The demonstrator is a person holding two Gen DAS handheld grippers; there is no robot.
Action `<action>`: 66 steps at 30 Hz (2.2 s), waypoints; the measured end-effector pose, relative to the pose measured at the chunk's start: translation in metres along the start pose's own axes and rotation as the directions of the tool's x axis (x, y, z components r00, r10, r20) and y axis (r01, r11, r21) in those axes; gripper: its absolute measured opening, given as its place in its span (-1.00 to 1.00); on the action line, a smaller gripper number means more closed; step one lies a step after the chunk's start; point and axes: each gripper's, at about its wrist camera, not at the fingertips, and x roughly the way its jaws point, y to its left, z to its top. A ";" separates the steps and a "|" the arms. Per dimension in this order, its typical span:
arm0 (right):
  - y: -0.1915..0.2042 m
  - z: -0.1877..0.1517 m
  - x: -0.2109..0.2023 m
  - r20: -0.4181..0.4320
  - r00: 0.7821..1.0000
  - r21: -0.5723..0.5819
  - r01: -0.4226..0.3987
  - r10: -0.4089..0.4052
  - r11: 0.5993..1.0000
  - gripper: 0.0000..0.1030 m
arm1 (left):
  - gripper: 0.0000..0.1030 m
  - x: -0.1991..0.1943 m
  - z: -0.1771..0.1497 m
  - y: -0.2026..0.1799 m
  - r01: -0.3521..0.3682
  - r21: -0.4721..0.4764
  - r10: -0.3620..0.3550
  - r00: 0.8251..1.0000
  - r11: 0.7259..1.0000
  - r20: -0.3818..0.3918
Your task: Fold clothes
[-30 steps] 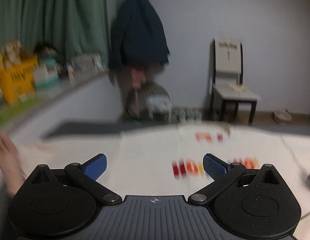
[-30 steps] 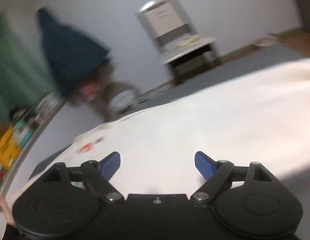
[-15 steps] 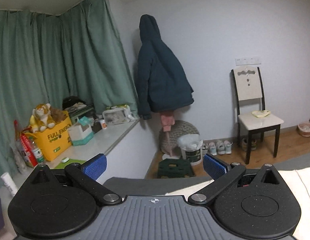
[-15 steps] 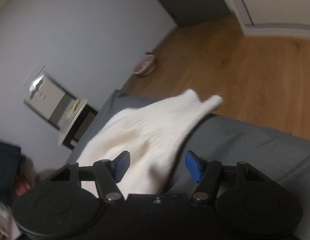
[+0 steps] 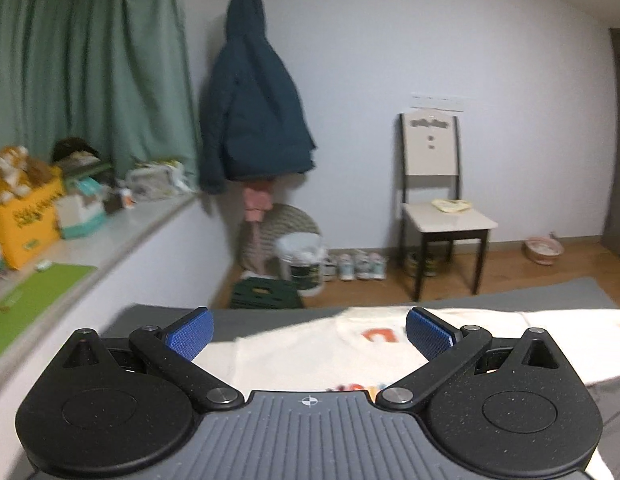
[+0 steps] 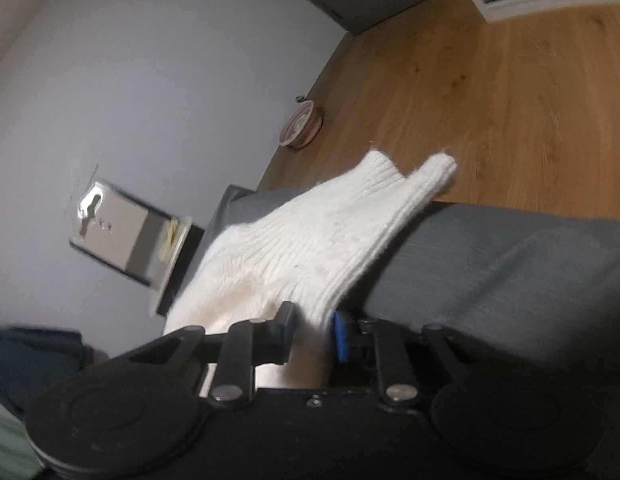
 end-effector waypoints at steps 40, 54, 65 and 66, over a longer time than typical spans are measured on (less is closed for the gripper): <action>0.404 -0.604 -0.037 -0.328 0.907 -0.880 -0.396 0.266 0.263 -0.79 | 1.00 0.148 -0.191 0.094 0.121 -0.521 -0.176 0.983 0.845 -0.057; 0.327 -0.519 -0.120 -0.540 0.793 -0.778 -0.598 0.282 0.192 0.48 | 1.00 0.198 -0.153 -0.041 0.115 0.089 -0.115 0.993 0.989 -0.007; 0.282 -0.458 -0.130 -0.603 0.747 -0.624 -0.661 0.282 0.416 0.49 | 0.99 0.280 -0.171 -0.161 -0.049 0.713 -0.014 0.997 0.699 0.082; 0.281 -0.455 -0.131 -0.610 0.736 -0.605 -0.672 0.293 0.427 0.49 | 0.99 0.281 -0.171 -0.162 -0.033 0.721 -0.025 0.997 0.692 0.069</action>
